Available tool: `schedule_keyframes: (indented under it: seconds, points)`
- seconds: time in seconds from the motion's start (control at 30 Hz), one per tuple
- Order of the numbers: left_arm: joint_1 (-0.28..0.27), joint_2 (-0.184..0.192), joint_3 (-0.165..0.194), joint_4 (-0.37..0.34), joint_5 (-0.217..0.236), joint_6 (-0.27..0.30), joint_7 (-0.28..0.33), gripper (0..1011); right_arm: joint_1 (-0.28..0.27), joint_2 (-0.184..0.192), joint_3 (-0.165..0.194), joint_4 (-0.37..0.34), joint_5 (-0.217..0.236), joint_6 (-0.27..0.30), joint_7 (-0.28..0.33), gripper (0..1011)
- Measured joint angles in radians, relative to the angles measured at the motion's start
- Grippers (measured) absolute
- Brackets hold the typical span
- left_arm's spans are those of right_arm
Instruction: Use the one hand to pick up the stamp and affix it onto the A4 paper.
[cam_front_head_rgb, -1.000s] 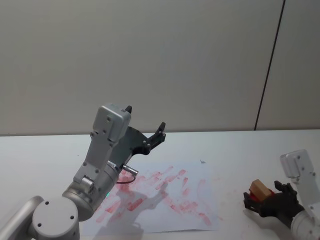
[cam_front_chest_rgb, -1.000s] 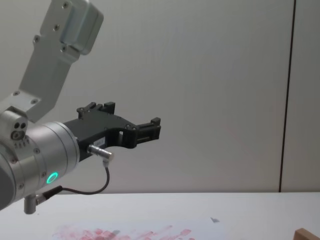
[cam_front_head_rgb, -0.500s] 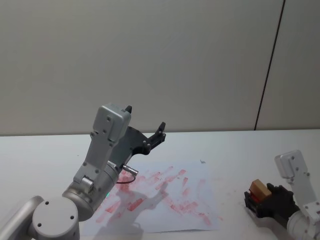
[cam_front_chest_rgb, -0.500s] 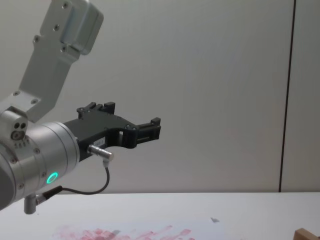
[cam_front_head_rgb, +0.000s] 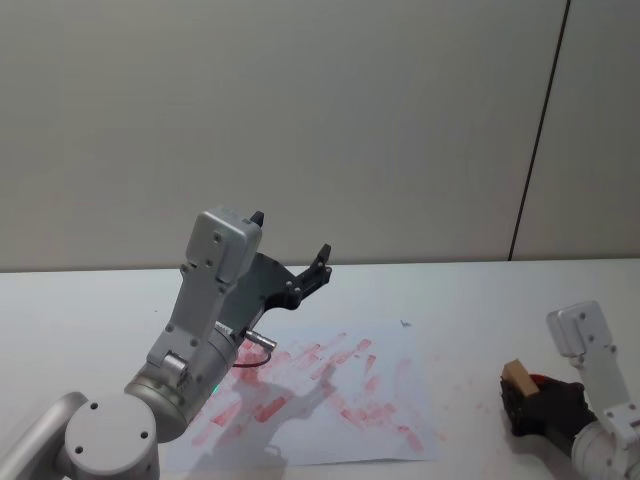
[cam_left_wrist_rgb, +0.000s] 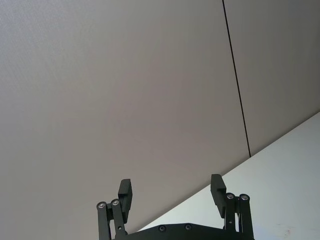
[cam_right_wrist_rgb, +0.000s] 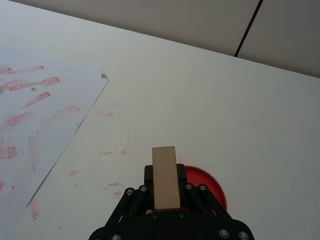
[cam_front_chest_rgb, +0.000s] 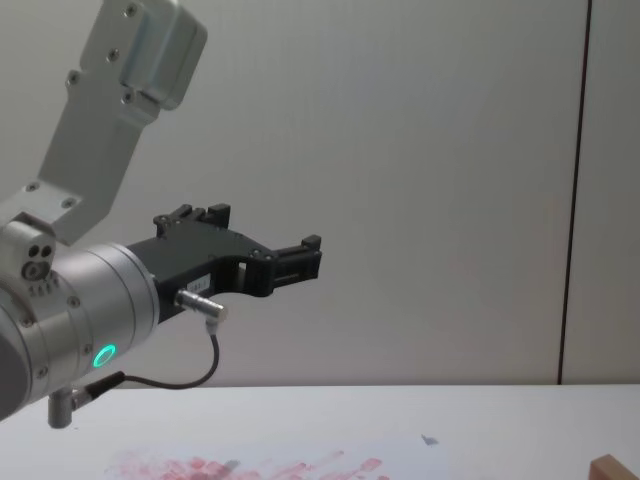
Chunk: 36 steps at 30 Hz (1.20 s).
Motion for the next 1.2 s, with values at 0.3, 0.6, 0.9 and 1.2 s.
schedule_keyframes:
  seconds: [0.3, 0.6, 0.9, 1.2]
  points:
    - [0.000, 0.000, 0.000, 0.000, 0.000, 0.000, 0.000, 1001, 0.002, -0.001, 0.000, 0.001, -0.001, -0.005, 0.002, 221]
    - [0.000, 0.000, 0.000, 0.000, 0.000, 0.000, 0.000, 1001, 0.014, -0.012, -0.001, -0.014, 0.010, -0.055, 0.026, 221]
    - [0.000, 0.000, 0.000, 0.000, 0.000, 0.000, 0.000, 1001, 0.045, -0.042, -0.018, -0.038, 0.026, -0.095, 0.092, 220]
    - [0.000, 0.000, 0.000, 0.000, 0.000, 0.000, 0.000, 1001, 0.098, -0.105, -0.060, -0.025, 0.027, -0.067, 0.165, 221]
